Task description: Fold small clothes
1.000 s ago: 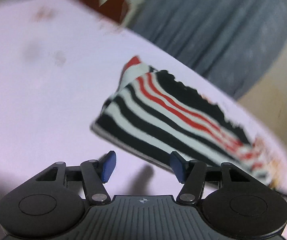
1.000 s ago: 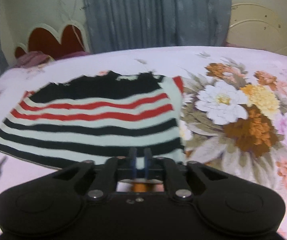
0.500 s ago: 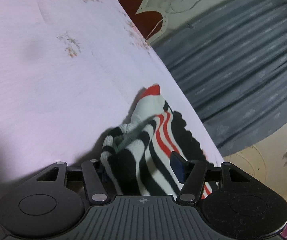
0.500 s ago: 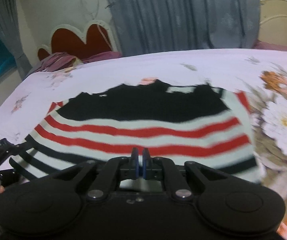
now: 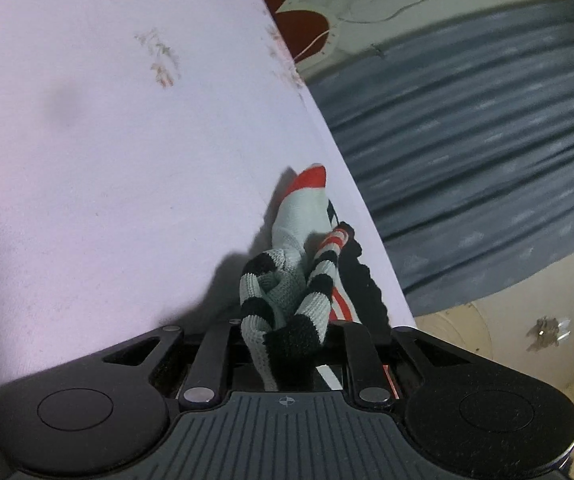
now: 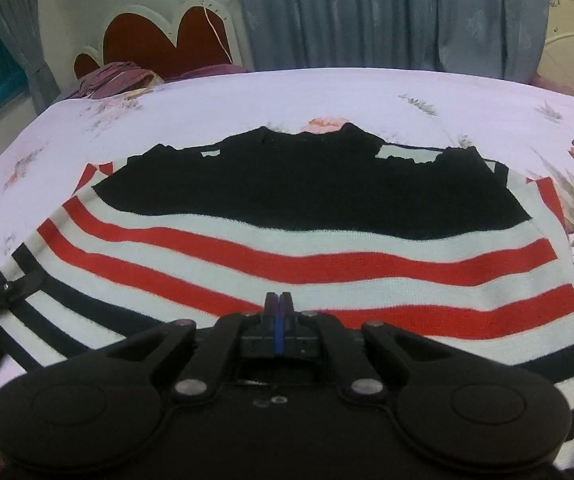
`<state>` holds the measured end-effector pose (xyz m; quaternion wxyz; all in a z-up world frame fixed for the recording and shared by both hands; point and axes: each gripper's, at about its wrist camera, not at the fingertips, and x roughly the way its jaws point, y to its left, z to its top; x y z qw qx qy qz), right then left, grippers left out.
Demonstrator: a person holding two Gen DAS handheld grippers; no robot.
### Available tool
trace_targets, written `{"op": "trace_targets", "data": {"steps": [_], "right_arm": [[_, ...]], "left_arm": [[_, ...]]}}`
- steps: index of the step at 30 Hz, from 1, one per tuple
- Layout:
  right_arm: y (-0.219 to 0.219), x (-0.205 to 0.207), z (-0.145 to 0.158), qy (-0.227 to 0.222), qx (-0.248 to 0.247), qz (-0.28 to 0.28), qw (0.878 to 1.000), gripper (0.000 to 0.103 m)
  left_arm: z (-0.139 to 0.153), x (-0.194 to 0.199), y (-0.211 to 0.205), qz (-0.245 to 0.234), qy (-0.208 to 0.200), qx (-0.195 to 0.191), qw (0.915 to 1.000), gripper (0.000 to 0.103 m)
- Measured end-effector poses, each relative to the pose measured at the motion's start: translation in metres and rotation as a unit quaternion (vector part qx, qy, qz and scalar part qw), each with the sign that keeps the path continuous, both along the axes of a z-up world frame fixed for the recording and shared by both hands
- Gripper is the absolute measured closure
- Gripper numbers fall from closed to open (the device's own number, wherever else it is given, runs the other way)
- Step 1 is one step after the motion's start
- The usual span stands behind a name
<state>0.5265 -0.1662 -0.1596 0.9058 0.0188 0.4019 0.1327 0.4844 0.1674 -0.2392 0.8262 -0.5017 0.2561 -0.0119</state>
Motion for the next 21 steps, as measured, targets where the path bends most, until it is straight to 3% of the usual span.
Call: {"op": "trace_targets", "data": {"steps": [8, 15, 18, 20, 21], "right_arm": [[0.002, -0.003, -0.002, -0.006, -0.003, 0.000, 1.000, 0.103], [-0.006, 0.000, -0.004, -0.005, 0.012, 0.017, 1.000, 0.103], [-0.019, 0.006, -0.002, 0.014, 0.049, 0.028, 0.998, 0.103], [-0.045, 0.004, 0.010, 0.014, 0.103, 0.010, 0.995, 0.088], [-0.061, -0.001, 0.017, -0.003, 0.123, -0.008, 0.992, 0.089]], "left_arm": [[0.013, -0.009, 0.003, -0.002, -0.003, 0.013, 0.9999, 0.087], [0.063, -0.011, -0.023, -0.030, -0.049, 0.049, 0.9972, 0.087], [0.086, -0.005, -0.050, -0.057, -0.059, 0.077, 0.9936, 0.087], [0.102, 0.000, -0.075, -0.080, -0.063, 0.104, 0.9893, 0.087], [0.110, 0.002, -0.090, -0.093, -0.067, 0.119, 0.9862, 0.087]]}}
